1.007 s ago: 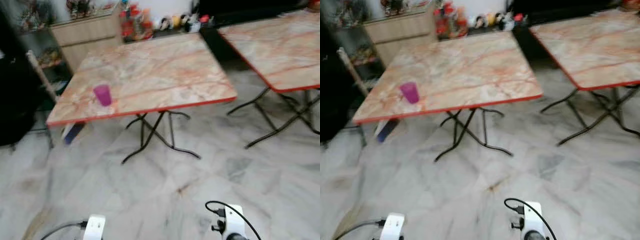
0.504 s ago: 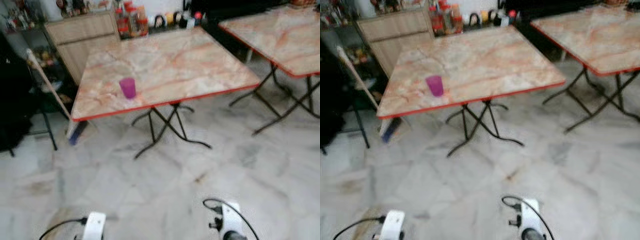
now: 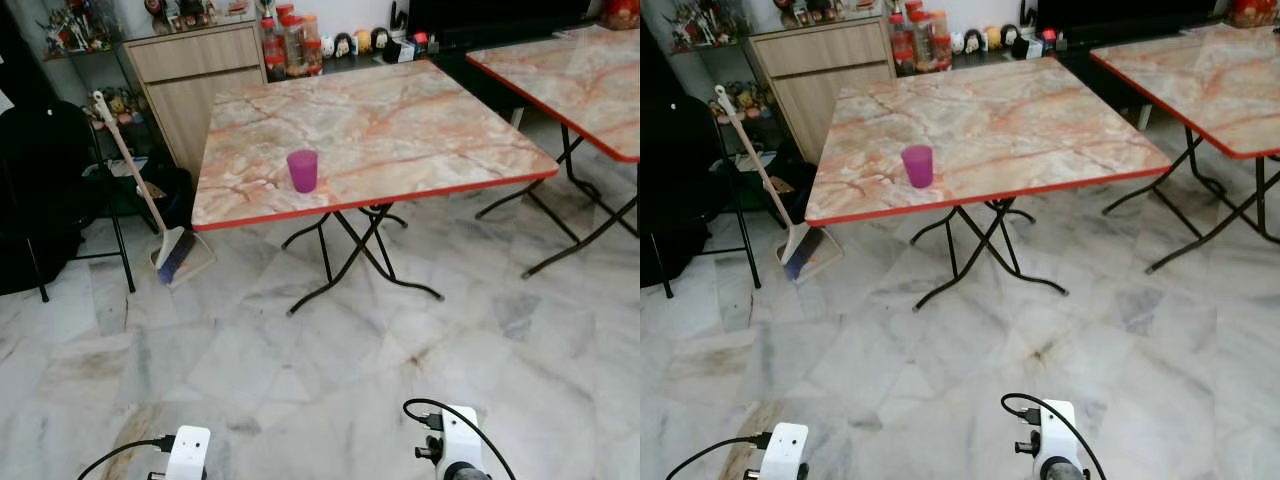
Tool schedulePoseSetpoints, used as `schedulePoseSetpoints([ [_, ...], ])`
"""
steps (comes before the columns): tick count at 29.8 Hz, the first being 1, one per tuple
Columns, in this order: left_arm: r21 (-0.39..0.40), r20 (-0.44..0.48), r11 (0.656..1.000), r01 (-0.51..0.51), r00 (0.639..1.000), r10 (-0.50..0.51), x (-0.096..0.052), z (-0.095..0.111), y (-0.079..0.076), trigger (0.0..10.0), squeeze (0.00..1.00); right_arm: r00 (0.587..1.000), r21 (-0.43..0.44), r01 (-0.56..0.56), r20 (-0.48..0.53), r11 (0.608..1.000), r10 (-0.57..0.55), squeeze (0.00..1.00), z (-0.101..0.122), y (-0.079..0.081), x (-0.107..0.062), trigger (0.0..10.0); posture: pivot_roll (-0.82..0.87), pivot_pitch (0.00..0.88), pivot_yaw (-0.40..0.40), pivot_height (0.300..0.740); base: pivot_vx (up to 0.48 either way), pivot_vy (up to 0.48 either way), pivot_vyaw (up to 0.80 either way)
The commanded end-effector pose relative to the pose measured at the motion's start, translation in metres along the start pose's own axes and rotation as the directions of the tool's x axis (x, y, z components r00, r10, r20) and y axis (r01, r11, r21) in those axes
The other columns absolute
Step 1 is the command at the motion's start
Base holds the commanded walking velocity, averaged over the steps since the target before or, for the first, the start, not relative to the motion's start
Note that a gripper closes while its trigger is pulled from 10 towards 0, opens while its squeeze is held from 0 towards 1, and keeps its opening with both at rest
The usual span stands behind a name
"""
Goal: Setting the table
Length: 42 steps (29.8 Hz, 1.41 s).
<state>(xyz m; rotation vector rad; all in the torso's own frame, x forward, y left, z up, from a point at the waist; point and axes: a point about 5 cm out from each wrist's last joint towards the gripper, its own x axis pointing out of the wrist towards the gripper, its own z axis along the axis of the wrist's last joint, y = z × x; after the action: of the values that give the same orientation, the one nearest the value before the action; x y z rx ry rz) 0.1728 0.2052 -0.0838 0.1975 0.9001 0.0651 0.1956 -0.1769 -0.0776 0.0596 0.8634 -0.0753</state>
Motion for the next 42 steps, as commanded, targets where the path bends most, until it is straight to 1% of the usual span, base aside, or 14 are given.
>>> schedulePoseSetpoints([
  [1,0.001,0.009,1.0,-0.004,1.0,0.004,0.0012,0.0044,0.0001,10.0,0.0,1.0,0.007,-0.001,-0.007,1.0,0.001,0.0,-0.0018,0.0007,-0.0003,10.0,0.05,0.0,0.087,0.714,0.304,0.0,0.0],
  [12,0.001,0.009,1.0,-0.002,1.0,0.002,0.0014,0.005,-0.0003,10.0,0.0,1.0,0.001,0.001,-0.006,1.0,-0.001,0.0,-0.001,0.0004,-0.0001,10.0,0.05,0.0,0.088,0.714,0.301,0.0,0.0],
  [18,0.001,0.009,1.0,-0.001,1.0,0.001,0.0014,0.0052,-0.0007,10.0,0.0,1.0,-0.043,-0.013,-0.005,0.999,0.013,0.0,-0.0021,0.0014,-0.0005,10.0,0.05,0.0,0.087,0.714,0.3,0.0,0.0],
  [20,0.0,0.009,1.0,-0.002,1.0,0.002,0.0014,0.0053,-0.0007,10.0,0.0,1.0,-0.046,-0.015,-0.004,0.999,0.015,0.0,-0.002,0.0017,-0.0005,10.0,0.05,0.0,0.087,0.714,0.302,0.0,0.62],
  [23,0.0,0.009,1.0,-0.002,1.0,0.002,0.0014,0.0053,-0.0004,10.0,0.0,1.0,-0.038,-0.013,-0.002,0.999,0.013,0.0,-0.0016,0.0023,-0.0004,10.0,0.05,0.0,0.087,0.714,0.304,0.0,0.8],
  [26,0.0,0.008,1.0,-0.002,1.0,0.002,0.0013,0.0048,-0.0006,10.0,0.0,1.0,-0.015,-0.008,0.0,1.0,0.008,0.0,-0.0007,0.002,-0.0001,10.0,0.05,0.0,0.085,0.714,0.304,0.0,0.0],
  [31,0.001,0.005,1.0,0.002,1.0,-0.002,0.0011,0.0041,-0.0022,10.0,0.0,1.0,-0.002,-0.001,0.003,1.0,0.001,0.0,-0.0001,-0.0003,-0.0002,10.0,0.05,0.0,0.087,0.714,0.305,0.0,0.0],
  [42,-0.001,0.007,1.0,0.007,1.0,-0.007,0.0014,0.0051,-0.0043,10.0,0.0,1.0,0.002,0.005,-0.001,1.0,-0.005,0.0,-0.0006,-0.0021,-0.0003,10.0,0.04,0.0,0.083,0.714,0.305,0.0,0.0],
])
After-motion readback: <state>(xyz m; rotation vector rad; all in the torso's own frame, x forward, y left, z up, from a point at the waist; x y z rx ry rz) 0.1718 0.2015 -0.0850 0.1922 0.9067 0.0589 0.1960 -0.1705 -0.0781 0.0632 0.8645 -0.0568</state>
